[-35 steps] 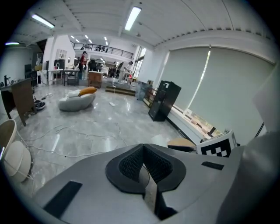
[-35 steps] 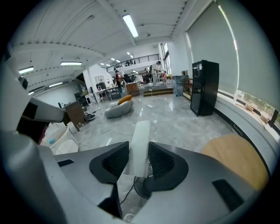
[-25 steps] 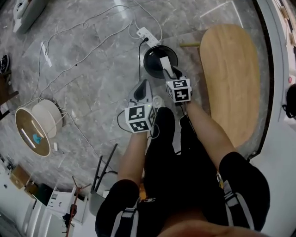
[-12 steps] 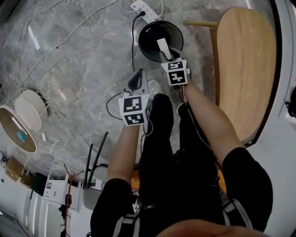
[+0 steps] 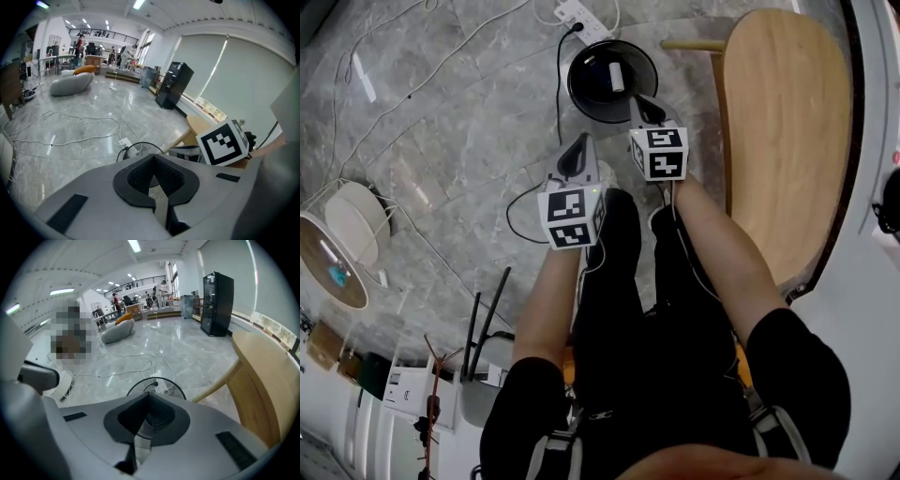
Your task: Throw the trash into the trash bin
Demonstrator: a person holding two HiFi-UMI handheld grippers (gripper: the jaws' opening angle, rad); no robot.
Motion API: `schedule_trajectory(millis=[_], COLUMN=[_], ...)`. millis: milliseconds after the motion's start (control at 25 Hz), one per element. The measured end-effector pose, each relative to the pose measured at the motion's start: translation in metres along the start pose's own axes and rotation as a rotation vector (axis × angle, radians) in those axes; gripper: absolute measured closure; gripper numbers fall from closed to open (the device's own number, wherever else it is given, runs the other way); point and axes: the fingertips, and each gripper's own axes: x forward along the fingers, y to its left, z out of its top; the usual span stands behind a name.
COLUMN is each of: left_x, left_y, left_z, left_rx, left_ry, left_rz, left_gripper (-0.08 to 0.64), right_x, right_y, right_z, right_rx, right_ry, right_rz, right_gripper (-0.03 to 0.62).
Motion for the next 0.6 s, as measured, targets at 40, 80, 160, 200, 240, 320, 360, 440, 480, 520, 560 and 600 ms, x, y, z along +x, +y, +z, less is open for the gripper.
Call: schedule_trajectory(millis=[40, 80, 160, 200, 240, 320, 360, 440, 480, 520, 560, 600], left_x=[-0.002, -0.004, -0.010, -0.016, -0.023, -0.043, -0.056, -0.083, -0.097, -0.110, -0.123, -0.135], left_y=[-0.005, -0.009, -0.020, -0.026, -0.032, -0.045, -0.053, -0.073, -0.083, -0.092, -0.102, -0.111], left_z=[0.006, 0.013, 0.027, 0.034, 0.042, 0.060, 0.071, 0.096, 0.112, 0.129, 0.148, 0.168], left_rx=[0.006, 0.014, 0.027, 0.026, 0.019, 0.001, -0.002, 0.017, 0.029, 0.033, 0.034, 0.038], left_ry=[-0.010, -0.020, -0.040, -0.051, -0.064, -0.094, -0.108, -0.132, -0.148, -0.168, -0.193, -0.221], left_rz=[-0.001, -0.001, -0.001, 0.002, 0.007, 0.025, 0.032, 0.042, 0.045, 0.046, 0.045, 0.045], left_gripper=[0.548, 0.548, 0.548, 0.548, 0.548, 0.548, 0.548, 0.548, 0.548, 0.548, 0.548, 0.548], right_x=[-0.010, -0.021, -0.045, -0.059, -0.075, -0.109, -0.128, -0.170, -0.192, -0.214, -0.236, -0.258], right_y=[0.000, 0.003, 0.010, 0.012, 0.014, 0.015, 0.016, 0.019, 0.019, 0.018, 0.016, 0.014], right_z=[0.005, 0.011, 0.024, 0.031, 0.039, 0.057, 0.068, 0.097, 0.115, 0.135, 0.156, 0.177], right_rx=[0.021, 0.031, 0.024, 0.016, 0.012, 0.016, 0.019, 0.020, 0.021, 0.025, 0.031, 0.035], right_ry=[-0.016, -0.034, -0.077, -0.099, -0.119, -0.153, -0.172, -0.228, -0.265, -0.307, -0.351, -0.395], right_rz=[0.008, 0.019, 0.040, 0.047, 0.050, 0.053, 0.054, 0.057, 0.059, 0.061, 0.065, 0.070], right_gripper=[0.580, 0.580, 0.580, 0.580, 0.580, 0.580, 0.581, 0.580, 0.581, 0.581, 0.581, 0.581])
